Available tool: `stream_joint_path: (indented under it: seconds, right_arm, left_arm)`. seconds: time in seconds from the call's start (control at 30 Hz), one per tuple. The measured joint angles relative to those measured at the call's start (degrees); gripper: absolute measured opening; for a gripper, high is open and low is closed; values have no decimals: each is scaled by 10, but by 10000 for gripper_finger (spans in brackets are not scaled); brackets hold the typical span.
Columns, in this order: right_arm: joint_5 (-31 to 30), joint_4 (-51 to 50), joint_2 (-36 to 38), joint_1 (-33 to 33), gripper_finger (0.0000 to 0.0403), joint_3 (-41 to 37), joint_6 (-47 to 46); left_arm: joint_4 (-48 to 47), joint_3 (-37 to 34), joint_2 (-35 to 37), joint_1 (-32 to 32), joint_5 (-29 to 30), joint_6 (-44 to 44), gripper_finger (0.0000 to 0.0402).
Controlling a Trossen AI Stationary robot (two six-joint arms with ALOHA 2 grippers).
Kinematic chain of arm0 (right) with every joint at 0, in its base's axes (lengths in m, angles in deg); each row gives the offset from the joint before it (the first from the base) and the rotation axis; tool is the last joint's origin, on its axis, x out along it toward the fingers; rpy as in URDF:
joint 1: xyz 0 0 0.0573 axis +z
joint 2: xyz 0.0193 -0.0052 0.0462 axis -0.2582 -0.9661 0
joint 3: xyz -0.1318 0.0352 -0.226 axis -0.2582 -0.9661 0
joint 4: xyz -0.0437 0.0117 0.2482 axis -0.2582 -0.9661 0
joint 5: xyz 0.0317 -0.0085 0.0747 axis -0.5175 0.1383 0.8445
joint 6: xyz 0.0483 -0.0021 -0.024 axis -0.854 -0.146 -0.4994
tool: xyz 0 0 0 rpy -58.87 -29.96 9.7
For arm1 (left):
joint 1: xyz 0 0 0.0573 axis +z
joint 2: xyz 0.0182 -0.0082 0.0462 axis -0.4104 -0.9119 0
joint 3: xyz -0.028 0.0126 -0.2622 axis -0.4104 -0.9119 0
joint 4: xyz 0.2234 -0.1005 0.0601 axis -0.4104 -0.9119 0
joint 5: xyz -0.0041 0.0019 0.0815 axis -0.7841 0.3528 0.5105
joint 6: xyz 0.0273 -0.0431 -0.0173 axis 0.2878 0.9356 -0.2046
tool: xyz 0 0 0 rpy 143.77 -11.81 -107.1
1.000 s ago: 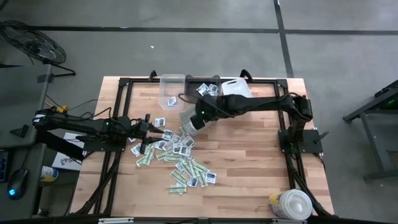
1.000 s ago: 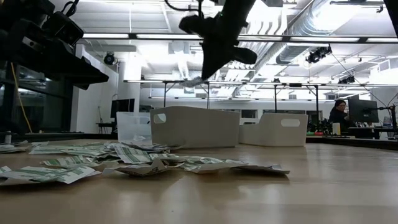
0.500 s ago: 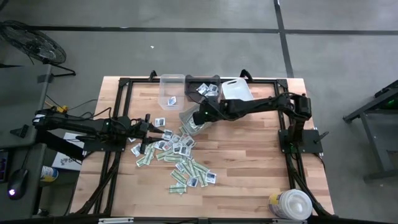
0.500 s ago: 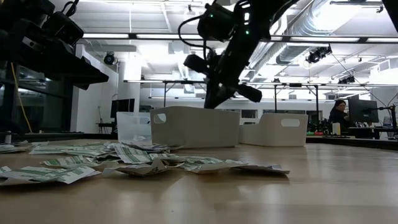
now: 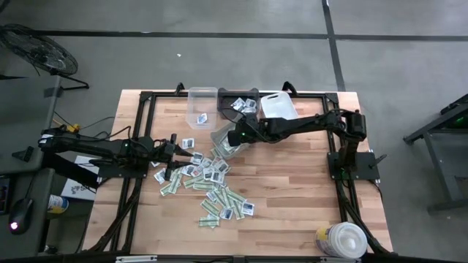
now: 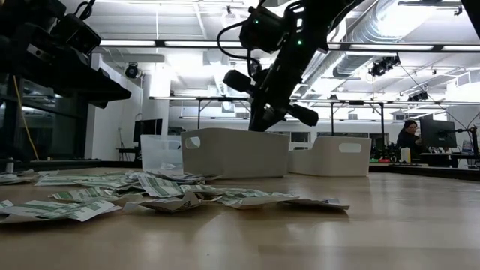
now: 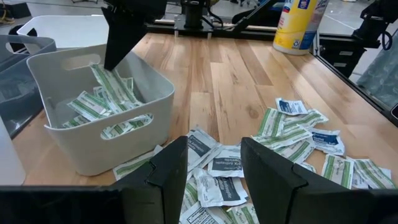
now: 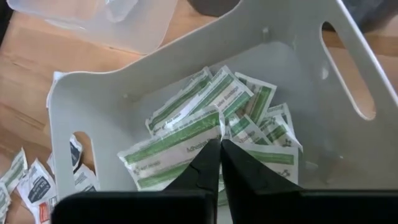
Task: Pick & Place First Aid Supplies
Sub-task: Put the bandage pack into the gray bin, then put the alcohol pad into the transparent bin
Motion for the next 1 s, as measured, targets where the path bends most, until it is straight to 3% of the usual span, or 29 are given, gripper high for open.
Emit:
stream_joint_path:
  seconds: [0.4,1.0]
  right_arm:
    - [3,1,11,10,122,1,40]
    - [132,-76,55,149,129,4,197]
  left_arm:
    - [0,0,0,0,0,0,149]
    - [0,0,0,0,0,0,149]
